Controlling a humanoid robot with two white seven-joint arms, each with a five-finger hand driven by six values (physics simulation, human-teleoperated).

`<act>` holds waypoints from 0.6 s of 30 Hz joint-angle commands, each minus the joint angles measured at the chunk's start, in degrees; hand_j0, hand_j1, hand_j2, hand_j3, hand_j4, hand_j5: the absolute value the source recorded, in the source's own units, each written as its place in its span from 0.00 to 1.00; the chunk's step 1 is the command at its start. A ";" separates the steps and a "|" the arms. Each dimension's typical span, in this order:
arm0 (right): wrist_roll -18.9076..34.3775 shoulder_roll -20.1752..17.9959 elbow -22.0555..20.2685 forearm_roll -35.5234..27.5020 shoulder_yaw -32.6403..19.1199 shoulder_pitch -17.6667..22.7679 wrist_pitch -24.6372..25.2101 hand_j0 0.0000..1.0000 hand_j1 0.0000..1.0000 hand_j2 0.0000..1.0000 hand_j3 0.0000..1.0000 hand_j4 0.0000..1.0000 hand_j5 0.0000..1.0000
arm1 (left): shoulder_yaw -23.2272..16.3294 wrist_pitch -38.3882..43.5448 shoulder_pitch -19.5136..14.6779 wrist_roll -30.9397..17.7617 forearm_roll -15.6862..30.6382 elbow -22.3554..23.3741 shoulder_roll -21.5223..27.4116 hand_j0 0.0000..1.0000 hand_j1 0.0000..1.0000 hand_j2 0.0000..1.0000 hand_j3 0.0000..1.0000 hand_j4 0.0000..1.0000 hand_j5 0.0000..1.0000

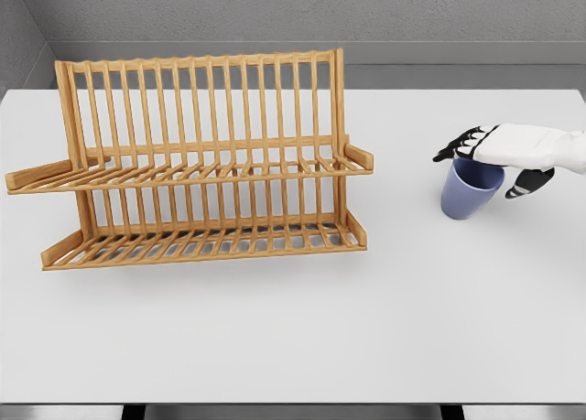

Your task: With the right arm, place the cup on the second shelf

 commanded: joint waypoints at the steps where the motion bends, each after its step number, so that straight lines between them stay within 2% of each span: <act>1: -0.02 0.34 0.33 -0.29 -0.03 0.00 0.15 1.00 1.00 1.00 1.00 1.00 1.00 | 0.01 0.00 0.00 0.05 0.05 -0.01 0.00 1.00 1.00 1.00 1.00 1.00 1.00; 10: -0.02 0.87 1.21 -0.29 0.41 -0.61 0.15 1.00 1.00 1.00 1.00 1.00 1.00 | 0.01 0.00 0.00 -0.04 -0.04 -0.01 0.00 1.00 1.00 1.00 1.00 1.00 1.00; 11: -0.02 0.87 1.21 -0.29 0.41 -0.79 0.15 0.81 0.81 0.81 0.81 0.81 0.81 | 0.01 0.00 0.00 0.05 0.04 -0.01 0.00 1.00 1.00 1.00 1.00 1.00 1.00; 12: -0.02 0.87 1.21 -0.29 0.41 -0.79 0.15 0.75 0.75 0.75 0.75 0.75 0.75 | 0.01 0.00 0.00 0.04 0.04 -0.01 0.00 1.00 1.00 1.00 1.00 1.00 1.00; 17: -0.02 0.87 1.12 -0.20 0.94 -0.79 0.15 0.71 0.71 0.71 0.71 0.71 0.71 | 0.01 0.00 0.00 -0.04 -0.04 -0.01 0.00 1.00 1.00 1.00 1.00 1.00 1.00; 18: -0.02 0.87 1.12 -0.20 0.94 -0.79 0.15 0.66 0.66 0.66 0.66 0.66 0.66 | 0.01 0.00 0.00 -0.04 0.04 -0.01 0.00 1.00 1.00 1.00 1.00 1.00 1.00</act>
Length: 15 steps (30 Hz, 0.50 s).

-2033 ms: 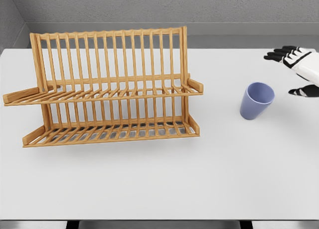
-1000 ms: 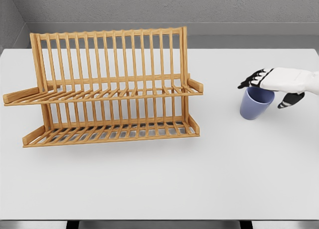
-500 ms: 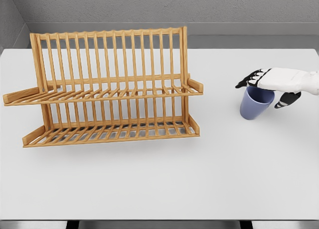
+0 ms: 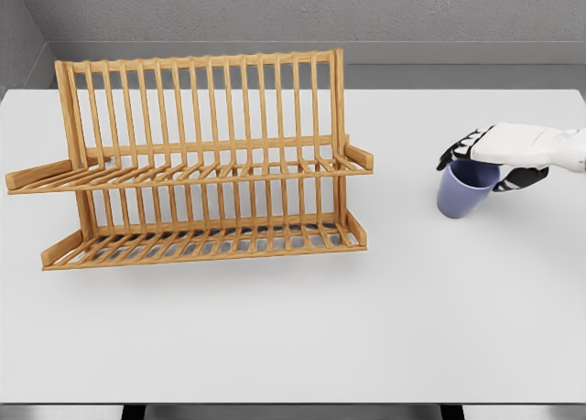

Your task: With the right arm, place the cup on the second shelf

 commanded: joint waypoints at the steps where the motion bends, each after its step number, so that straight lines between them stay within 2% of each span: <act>1: 0.03 -0.03 -0.02 -0.28 0.17 0.00 0.07 0.64 0.64 0.64 0.64 0.64 0.64 | 0.01 0.00 0.00 -0.03 0.05 -0.01 0.00 1.00 1.00 1.00 1.00 1.00 1.00; 3: 0.03 -0.03 0.06 -0.28 0.17 0.00 0.07 0.64 0.64 0.64 0.64 0.64 0.64 | 0.01 0.00 0.00 0.06 0.05 -0.01 0.00 1.00 1.00 1.00 1.00 1.00 1.00; 4: 0.03 -0.12 0.06 -0.28 0.17 0.00 0.07 0.60 0.60 0.60 0.60 0.60 0.60 | 0.01 0.00 0.00 -0.03 -0.04 -0.01 0.00 1.00 1.00 1.00 1.00 1.00 1.00; 15: 0.03 -0.12 -0.38 -0.36 -1.06 -2.81 0.07 0.60 0.60 0.60 0.60 0.60 0.60 | 0.01 0.00 0.00 -0.03 0.05 -0.01 0.00 1.00 1.00 1.00 1.00 1.00 1.00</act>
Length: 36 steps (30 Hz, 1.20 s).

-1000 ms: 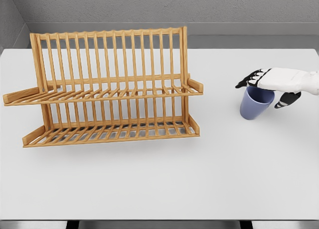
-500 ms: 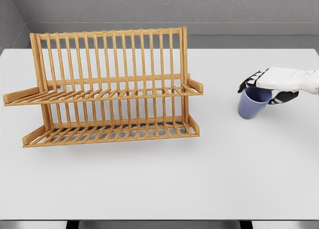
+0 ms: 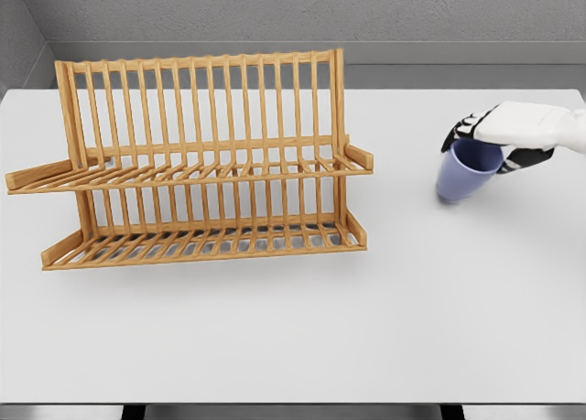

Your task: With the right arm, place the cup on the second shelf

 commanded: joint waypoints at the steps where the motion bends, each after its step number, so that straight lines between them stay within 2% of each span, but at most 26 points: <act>1: -0.03 -0.06 -0.05 -0.24 -0.82 0.00 0.13 0.60 0.60 0.60 0.60 0.60 0.60 | 0.01 0.00 0.00 -0.04 -0.04 -0.01 0.00 1.00 1.00 1.00 1.00 1.00 1.00; 21: -0.03 -0.41 -0.32 -0.50 -5.57 -3.43 0.13 0.60 0.60 0.60 0.60 0.60 0.60 | 0.01 0.00 0.00 -0.04 -0.04 -0.01 0.00 1.00 1.00 1.00 1.00 1.00 1.00; 24: -0.03 -0.59 -1.99 -0.50 -6.01 -3.60 0.13 0.60 0.60 0.60 0.60 0.60 0.60 | 0.01 0.00 0.00 -0.04 0.05 -0.01 0.00 1.00 1.00 1.00 1.00 1.00 1.00; 31: -0.03 -0.50 -2.51 -0.50 -8.73 -3.78 0.13 0.60 0.60 0.60 0.60 0.60 0.60 | 0.01 0.00 -0.09 0.05 0.05 -0.01 0.00 1.00 1.00 1.00 1.00 1.00 1.00; 35: -0.03 -0.42 -4.01 -0.50 -8.82 -4.31 0.13 0.60 0.60 0.60 0.60 0.60 0.60 | 0.01 0.00 0.00 0.05 -0.04 -0.01 0.00 1.00 1.00 1.00 1.00 1.00 1.00; 36: -0.03 -0.50 -5.59 -0.59 -9.26 -4.31 0.13 0.60 0.60 0.60 0.60 0.60 0.60 | 0.01 0.00 0.00 -0.04 0.05 -0.01 0.00 1.00 1.00 1.00 1.00 1.00 1.00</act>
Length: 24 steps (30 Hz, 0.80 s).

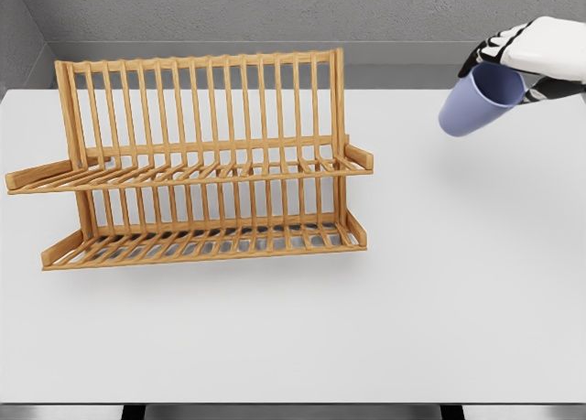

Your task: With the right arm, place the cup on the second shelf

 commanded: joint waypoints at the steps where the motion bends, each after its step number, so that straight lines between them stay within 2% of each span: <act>1: -0.03 -0.08 -2.22 -0.48 -1.51 0.00 0.20 0.60 0.60 0.60 0.60 0.60 0.60 | 0.01 0.00 0.00 -0.02 -0.03 -0.01 0.00 1.00 1.00 1.00 1.00 1.00 1.00; 10: -0.03 -0.16 -10.21 -0.48 -1.86 -0.09 0.20 0.60 0.60 0.60 0.60 0.60 0.60 | 0.01 0.00 0.00 0.07 0.05 -0.01 0.00 1.00 1.00 1.00 1.00 1.00 1.00; 14: -0.03 0.28 -11.18 -0.48 -1.86 0.00 0.20 0.60 0.60 0.60 0.60 0.60 0.60 | 0.01 0.00 0.00 0.07 0.05 -0.01 0.00 1.00 1.00 1.00 1.00 1.00 1.00; 17: -0.03 0.28 -13.99 -0.48 -1.86 0.00 0.20 0.61 0.61 0.61 0.61 0.61 0.61 | 0.01 0.00 0.00 -0.02 0.05 -0.01 0.00 1.00 1.00 1.00 1.00 1.00 1.00; 24: -0.03 0.45 -16.63 -0.48 -1.77 -0.53 0.20 0.61 0.61 0.61 0.61 0.61 0.61 | 0.01 0.00 0.00 -0.02 -0.03 -0.01 0.00 1.00 1.00 1.00 1.00 1.00 1.00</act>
